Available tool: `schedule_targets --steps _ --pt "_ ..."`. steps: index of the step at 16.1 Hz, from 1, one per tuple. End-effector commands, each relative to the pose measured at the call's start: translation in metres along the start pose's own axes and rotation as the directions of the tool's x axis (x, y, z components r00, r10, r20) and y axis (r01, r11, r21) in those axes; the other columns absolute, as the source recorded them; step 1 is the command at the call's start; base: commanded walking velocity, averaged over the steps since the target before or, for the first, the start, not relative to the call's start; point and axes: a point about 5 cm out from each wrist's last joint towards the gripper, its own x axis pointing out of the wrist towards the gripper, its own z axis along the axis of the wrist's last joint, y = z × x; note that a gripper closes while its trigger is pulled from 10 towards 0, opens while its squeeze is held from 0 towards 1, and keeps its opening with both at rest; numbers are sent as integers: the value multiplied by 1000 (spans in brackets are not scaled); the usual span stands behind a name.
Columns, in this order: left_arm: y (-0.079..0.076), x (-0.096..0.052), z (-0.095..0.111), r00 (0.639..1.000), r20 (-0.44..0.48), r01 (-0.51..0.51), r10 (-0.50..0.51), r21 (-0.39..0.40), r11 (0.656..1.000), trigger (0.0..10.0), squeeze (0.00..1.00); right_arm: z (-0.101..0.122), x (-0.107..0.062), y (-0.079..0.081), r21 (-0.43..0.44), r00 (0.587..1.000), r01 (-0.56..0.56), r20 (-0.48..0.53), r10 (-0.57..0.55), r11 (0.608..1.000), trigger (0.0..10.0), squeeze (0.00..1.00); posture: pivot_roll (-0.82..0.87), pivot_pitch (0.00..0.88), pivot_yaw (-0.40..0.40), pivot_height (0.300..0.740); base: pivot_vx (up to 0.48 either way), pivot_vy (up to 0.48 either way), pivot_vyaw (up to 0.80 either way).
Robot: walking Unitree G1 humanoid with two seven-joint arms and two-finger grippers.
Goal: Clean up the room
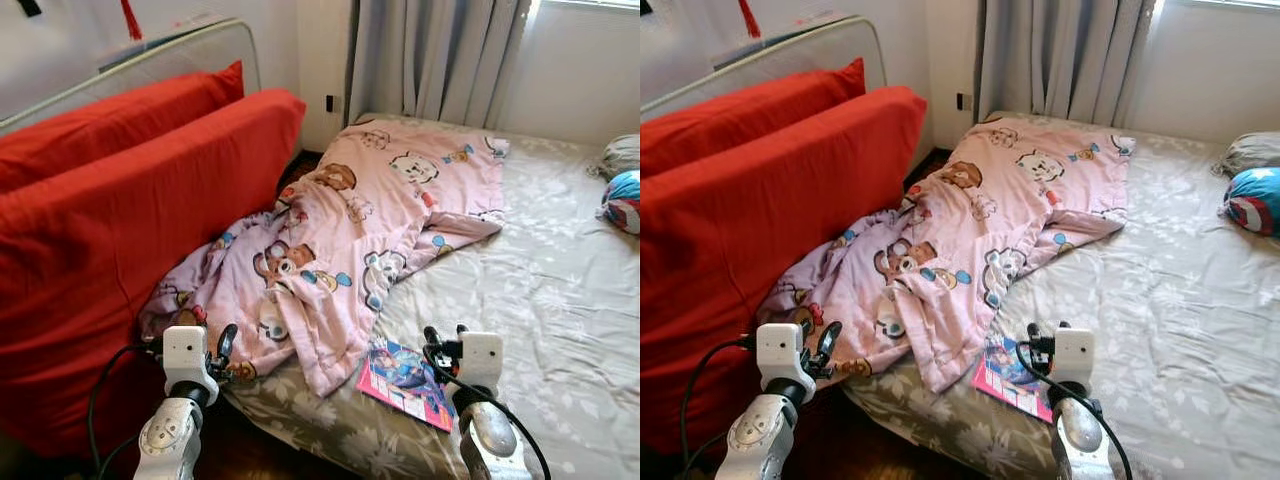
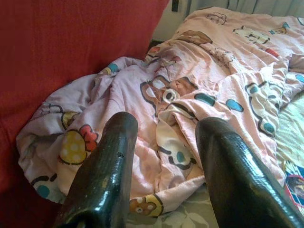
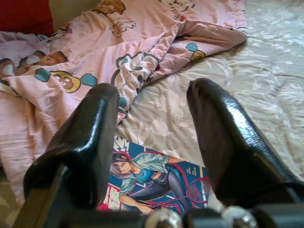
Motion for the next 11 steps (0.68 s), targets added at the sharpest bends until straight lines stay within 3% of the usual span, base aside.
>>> schedule_targets --steps 1,11 --pt "1 -2 -1 1000 -11 -5 5 -13 1000 10000 0 -1 -2 -2 13 1000 9 16 -9 1000 10000 0 -19 28 9 655 0 0 0" --pt "-1 -1 -2 1000 -21 7 -7 -11 1000 10000 0 -8 0 -3 13 1000 7 -7 -7 1000 10000 0 -19 24 11 655 0 0 0"
